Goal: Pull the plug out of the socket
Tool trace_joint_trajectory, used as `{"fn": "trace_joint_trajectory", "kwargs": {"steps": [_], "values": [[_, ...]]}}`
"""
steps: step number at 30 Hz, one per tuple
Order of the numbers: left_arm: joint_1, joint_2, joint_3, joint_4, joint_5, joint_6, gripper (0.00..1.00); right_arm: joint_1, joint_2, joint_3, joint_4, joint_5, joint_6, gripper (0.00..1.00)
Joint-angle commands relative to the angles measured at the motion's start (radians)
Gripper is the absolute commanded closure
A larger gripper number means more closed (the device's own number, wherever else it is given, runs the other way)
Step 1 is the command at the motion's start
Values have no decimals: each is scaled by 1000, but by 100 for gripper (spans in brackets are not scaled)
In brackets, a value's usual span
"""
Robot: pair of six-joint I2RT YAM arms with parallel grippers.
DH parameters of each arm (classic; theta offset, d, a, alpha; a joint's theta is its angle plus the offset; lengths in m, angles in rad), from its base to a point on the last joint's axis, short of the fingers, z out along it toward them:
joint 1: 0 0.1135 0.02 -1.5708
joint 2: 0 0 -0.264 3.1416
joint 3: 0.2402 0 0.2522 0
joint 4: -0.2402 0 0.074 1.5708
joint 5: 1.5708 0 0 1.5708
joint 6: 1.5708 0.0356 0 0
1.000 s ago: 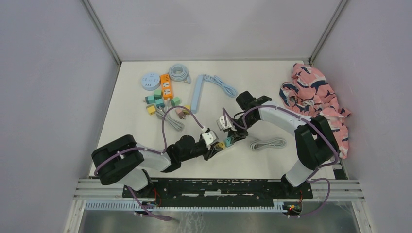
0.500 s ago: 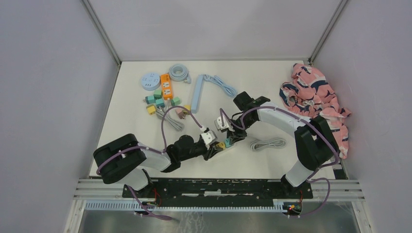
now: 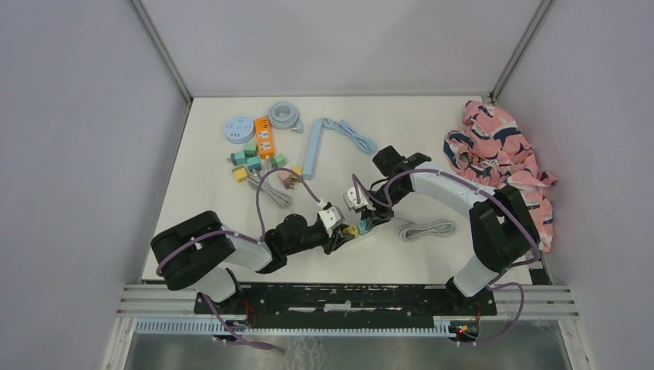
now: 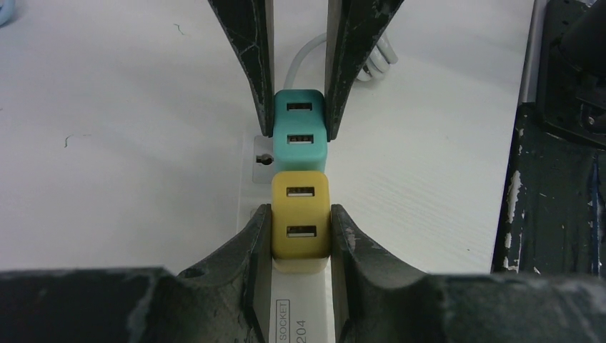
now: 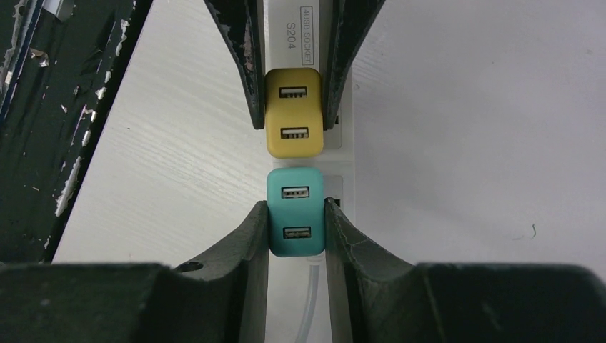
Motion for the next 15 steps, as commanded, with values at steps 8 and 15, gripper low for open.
{"fn": "trace_joint_trajectory", "kwargs": {"steps": [8, 15], "values": [[13, 30, -13, -19, 18, -39, 97, -13, -49, 29, 117, -62, 208, 100], [29, 28, -14, -19, 34, -41, 97, -51, -45, 34, -77, -104, -39, 100]]}}
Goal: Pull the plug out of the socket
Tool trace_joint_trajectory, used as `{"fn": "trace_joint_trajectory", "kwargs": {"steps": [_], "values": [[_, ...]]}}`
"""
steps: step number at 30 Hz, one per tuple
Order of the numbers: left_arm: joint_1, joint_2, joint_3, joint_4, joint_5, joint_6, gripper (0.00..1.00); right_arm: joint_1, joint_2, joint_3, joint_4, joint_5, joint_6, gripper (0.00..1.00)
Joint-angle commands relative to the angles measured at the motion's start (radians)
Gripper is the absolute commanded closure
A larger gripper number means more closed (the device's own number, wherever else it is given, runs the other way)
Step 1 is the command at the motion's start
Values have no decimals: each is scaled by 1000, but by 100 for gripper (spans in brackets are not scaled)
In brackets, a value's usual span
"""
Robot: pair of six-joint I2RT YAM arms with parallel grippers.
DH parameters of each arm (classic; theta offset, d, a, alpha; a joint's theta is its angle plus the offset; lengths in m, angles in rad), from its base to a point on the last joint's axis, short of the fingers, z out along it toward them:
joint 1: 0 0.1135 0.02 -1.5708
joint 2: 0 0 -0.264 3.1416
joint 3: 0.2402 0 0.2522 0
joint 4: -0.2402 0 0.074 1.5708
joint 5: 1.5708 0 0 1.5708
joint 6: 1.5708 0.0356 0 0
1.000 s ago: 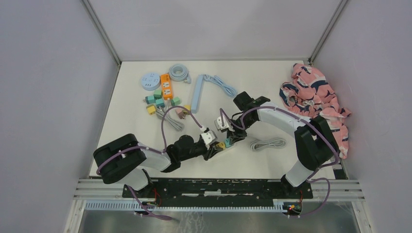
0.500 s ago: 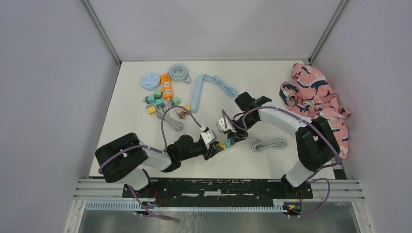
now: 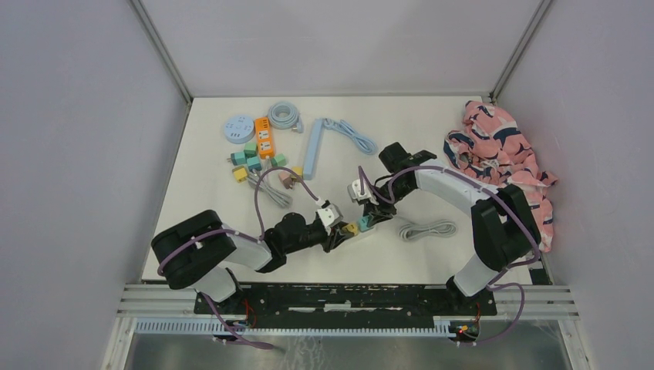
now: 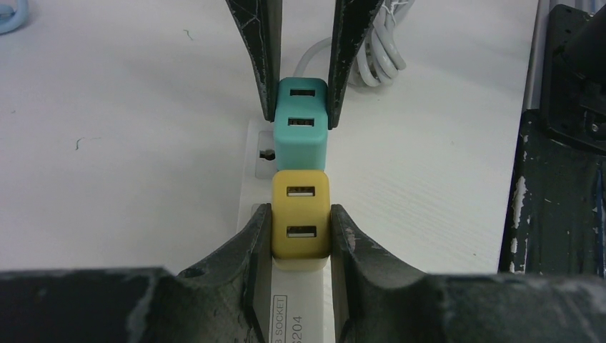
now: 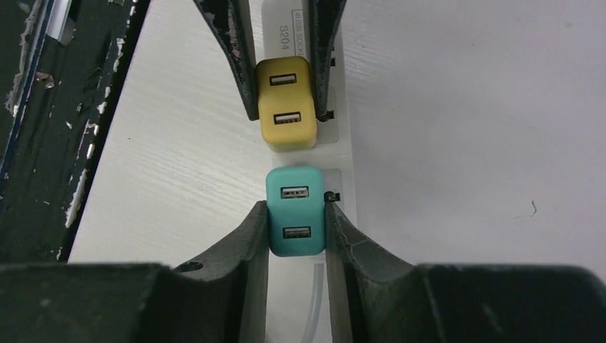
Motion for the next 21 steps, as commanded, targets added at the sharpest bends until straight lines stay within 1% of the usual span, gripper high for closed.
{"fn": "trace_joint_trajectory", "kwargs": {"steps": [1, 3, 4, 6, 9, 12, 15, 18, 21], "values": [[11, 22, -10, -39, 18, -29, 97, -4, -40, 38, -137, -111, -164, 100], [13, 25, -7, -37, 24, -31, 97, 28, -30, 51, -155, -133, -160, 100], [12, 28, -6, -36, 26, -32, 97, 46, -30, 53, -138, -138, -135, 100], [13, 34, -3, -35, 31, -36, 97, 80, -35, 48, -56, -145, -30, 100], [14, 37, -3, -35, 32, -38, 97, 90, -47, 38, 92, -148, 163, 100], [14, 36, -6, -33, 32, -41, 97, 60, -59, 31, 146, -104, 217, 100], [17, 37, -7, -33, 33, -39, 97, 6, -65, 22, 124, -74, 175, 100], [20, 38, -7, -28, 37, -40, 97, -16, -73, 7, 60, -35, 45, 100], [25, 38, -6, -27, 44, -42, 97, -12, -65, 11, -72, -101, -106, 100]]}}
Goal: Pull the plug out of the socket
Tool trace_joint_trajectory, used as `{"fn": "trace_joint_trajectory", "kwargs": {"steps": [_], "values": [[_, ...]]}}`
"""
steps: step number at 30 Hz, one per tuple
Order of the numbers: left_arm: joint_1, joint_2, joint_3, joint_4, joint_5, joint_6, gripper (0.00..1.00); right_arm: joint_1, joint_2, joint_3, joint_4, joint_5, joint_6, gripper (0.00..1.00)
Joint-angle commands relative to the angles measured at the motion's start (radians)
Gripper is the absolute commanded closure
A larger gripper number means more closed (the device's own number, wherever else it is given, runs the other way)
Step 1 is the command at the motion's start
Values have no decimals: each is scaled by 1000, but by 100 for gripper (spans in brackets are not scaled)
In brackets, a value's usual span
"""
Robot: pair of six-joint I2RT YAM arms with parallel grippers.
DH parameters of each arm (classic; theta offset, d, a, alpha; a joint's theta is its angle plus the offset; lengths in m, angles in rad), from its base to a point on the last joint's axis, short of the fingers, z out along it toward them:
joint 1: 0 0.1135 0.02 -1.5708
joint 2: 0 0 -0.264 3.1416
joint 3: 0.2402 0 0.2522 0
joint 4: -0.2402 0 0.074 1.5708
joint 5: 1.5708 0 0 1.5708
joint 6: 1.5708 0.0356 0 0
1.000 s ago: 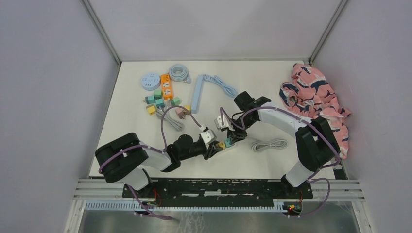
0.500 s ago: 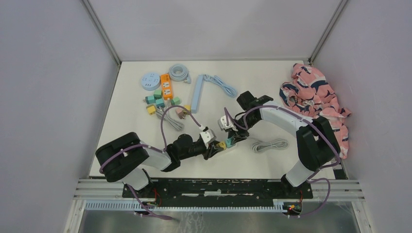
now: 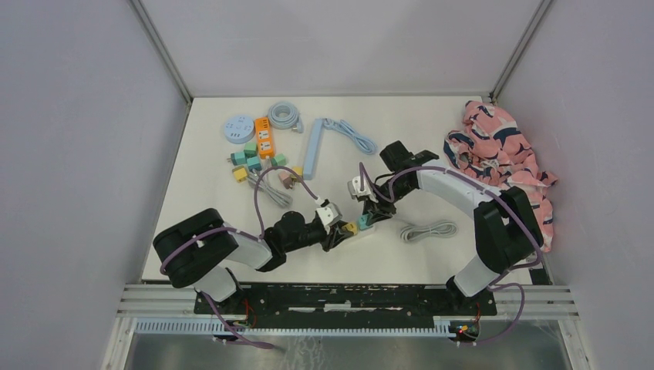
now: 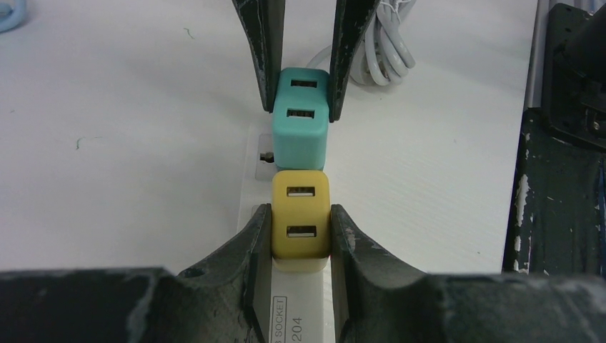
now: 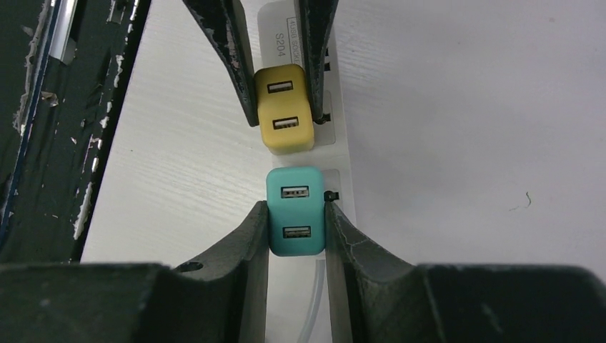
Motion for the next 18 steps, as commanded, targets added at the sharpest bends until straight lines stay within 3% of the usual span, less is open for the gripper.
{"fn": "trace_joint_trajectory", "kwargs": {"steps": [1, 4, 9, 11, 18], "values": [[4, 21, -7, -46, 9, -43, 97, -3, -42, 24, -135, -126, -208, 100], [4, 22, -9, -41, 11, -48, 97, 44, -26, 46, -153, -153, -197, 100], [5, 28, -8, -35, 14, -55, 97, 91, -53, 41, 61, -148, 97, 100], [6, 28, -10, -35, 13, -55, 97, 83, -63, 41, 94, -122, 144, 100], [7, 32, -11, -34, 13, -55, 97, -41, -86, 48, 26, -132, 71, 100]]}}
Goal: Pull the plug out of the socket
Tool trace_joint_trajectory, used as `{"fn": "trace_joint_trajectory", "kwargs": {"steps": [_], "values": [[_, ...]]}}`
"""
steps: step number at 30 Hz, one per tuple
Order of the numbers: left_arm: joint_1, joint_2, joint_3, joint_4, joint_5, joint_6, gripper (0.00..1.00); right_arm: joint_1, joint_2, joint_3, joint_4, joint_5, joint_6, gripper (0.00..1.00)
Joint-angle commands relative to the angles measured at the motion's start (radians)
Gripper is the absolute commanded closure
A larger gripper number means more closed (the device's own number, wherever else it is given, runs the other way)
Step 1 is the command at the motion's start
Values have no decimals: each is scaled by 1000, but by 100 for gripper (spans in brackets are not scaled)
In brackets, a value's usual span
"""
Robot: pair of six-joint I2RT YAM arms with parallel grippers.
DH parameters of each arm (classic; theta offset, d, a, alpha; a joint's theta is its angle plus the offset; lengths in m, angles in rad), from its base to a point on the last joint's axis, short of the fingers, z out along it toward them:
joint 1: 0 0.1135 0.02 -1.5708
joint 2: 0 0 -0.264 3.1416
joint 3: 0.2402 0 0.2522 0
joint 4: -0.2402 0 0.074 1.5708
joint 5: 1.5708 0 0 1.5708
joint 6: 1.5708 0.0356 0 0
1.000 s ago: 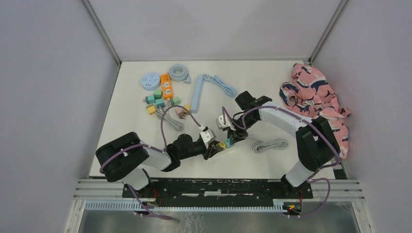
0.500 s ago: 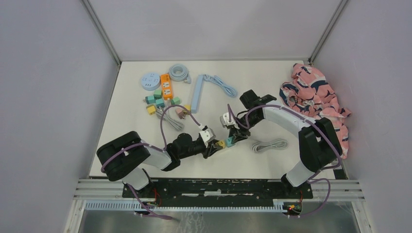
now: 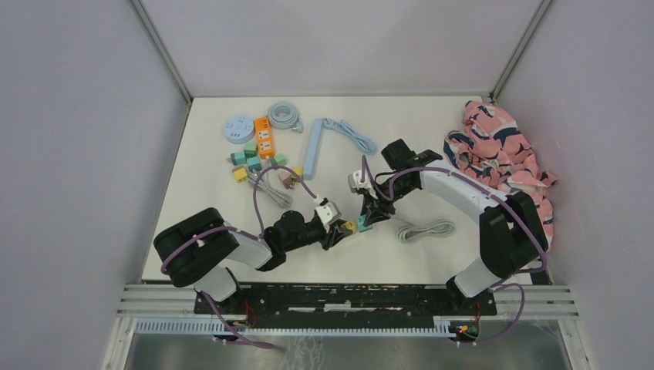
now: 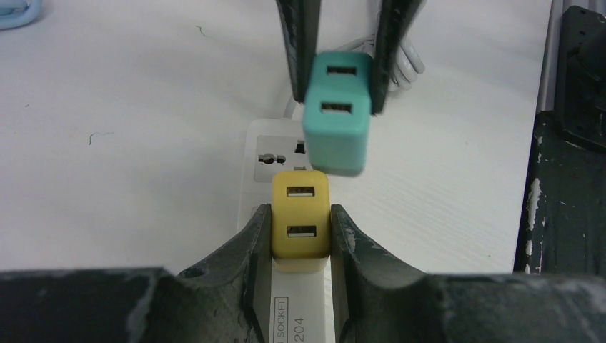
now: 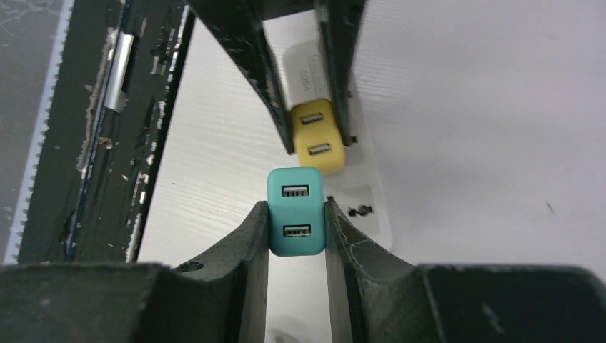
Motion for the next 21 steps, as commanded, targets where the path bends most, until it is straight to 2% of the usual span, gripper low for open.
{"fn": "trace_joint_trajectory", "kwargs": {"steps": [1, 4, 7, 8, 11, 14, 18, 21], "values": [[-3, 25, -11, -34, 16, -54, 97, -78, -60, 45, 29, -56, -58, 100], [-2, 24, -9, -32, 16, -60, 97, -95, -76, 50, -25, -103, -115, 100], [4, 12, 0, -40, 4, -89, 95, -105, -74, 63, -41, -140, -101, 100], [6, 6, 5, -55, 0, -103, 86, -111, -69, 70, -45, -155, -88, 100], [11, -31, 27, -105, -15, -143, 46, -144, -45, 99, -34, -211, 8, 100], [13, -90, 33, -144, -49, -178, 20, -194, -11, 125, 23, -278, 190, 100], [25, -197, 23, -187, -109, -213, 2, -245, 33, 135, 119, -344, 416, 100], [50, -295, 13, -231, -132, -257, 1, -262, 64, 129, 228, -351, 629, 100]]}}
